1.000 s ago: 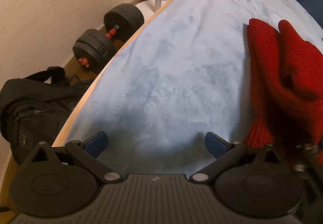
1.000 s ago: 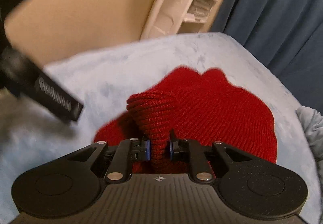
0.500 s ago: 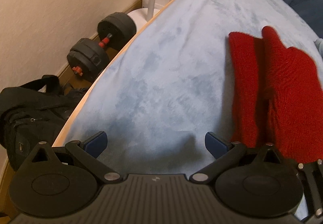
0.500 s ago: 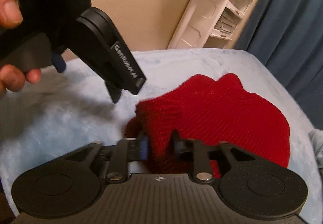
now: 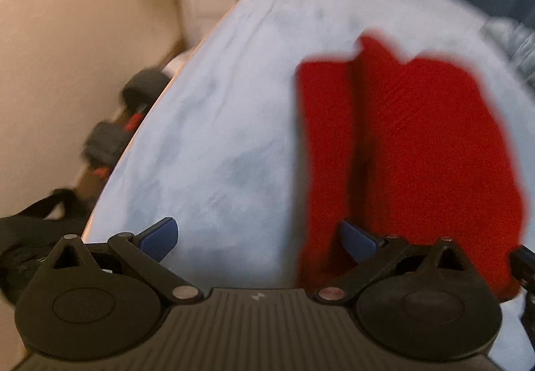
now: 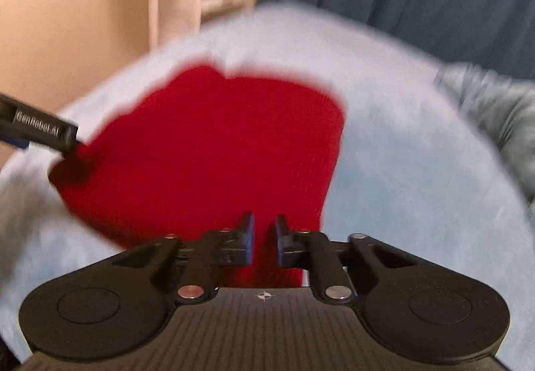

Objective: Fold small clothes

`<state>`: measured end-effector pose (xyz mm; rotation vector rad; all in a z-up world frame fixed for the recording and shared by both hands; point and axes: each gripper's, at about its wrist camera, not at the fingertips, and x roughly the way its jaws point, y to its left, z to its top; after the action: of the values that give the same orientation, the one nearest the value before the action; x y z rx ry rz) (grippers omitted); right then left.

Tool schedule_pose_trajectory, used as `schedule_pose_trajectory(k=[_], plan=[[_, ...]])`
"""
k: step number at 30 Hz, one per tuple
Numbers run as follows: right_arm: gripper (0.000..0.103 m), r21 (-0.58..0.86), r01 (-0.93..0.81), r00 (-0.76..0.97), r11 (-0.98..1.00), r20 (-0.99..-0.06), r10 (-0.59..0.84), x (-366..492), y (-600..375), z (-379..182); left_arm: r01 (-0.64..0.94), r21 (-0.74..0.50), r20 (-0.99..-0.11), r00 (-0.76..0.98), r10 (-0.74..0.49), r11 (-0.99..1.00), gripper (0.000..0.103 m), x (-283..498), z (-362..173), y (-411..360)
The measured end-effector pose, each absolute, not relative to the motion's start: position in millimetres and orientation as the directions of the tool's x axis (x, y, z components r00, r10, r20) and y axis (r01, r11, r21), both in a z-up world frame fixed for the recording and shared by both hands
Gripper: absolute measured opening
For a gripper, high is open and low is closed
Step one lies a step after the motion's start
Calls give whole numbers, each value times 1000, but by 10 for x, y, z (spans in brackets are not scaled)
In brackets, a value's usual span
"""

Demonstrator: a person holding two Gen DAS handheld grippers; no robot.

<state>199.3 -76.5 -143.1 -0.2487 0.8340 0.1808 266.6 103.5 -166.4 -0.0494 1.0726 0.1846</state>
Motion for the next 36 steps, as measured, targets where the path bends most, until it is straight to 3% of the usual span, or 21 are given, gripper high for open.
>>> schedule_pose_trajectory(k=[3,5,7,9,11,18,24,36], plan=[[11,-193,-304,664,933,-745,62,1806,-675,-1426,-210,-29,-889,453,71,977,103,2489,-1653,1229],[12,-113,-300,636,947,-764,110,1700,-746,-1248,-215,-9,-883,460,93,977,103,2320,-1498,1281],[22,-20,-286,618,958,-768,169,1552,-839,-1038,-203,21,-872,476,118,979,103,2129,-1322,1289],[49,35,-268,637,963,-743,204,1374,-948,-816,-196,0,-863,495,99,981,103,1913,-1164,1279],[54,82,-253,650,964,-723,232,1194,-1057,-628,-204,-21,-862,500,85,979,103,1687,-1032,1248],[63,26,-225,712,974,-679,182,619,-1199,-298,-173,26,-845,523,114,985,103,1055,-677,831],[63,41,-187,738,981,-653,168,363,-1299,-234,-141,26,-831,548,100,990,103,733,-542,638],[67,31,-181,737,983,-657,156,345,-1441,-199,-129,31,-825,556,99,991,103,678,-493,489]])
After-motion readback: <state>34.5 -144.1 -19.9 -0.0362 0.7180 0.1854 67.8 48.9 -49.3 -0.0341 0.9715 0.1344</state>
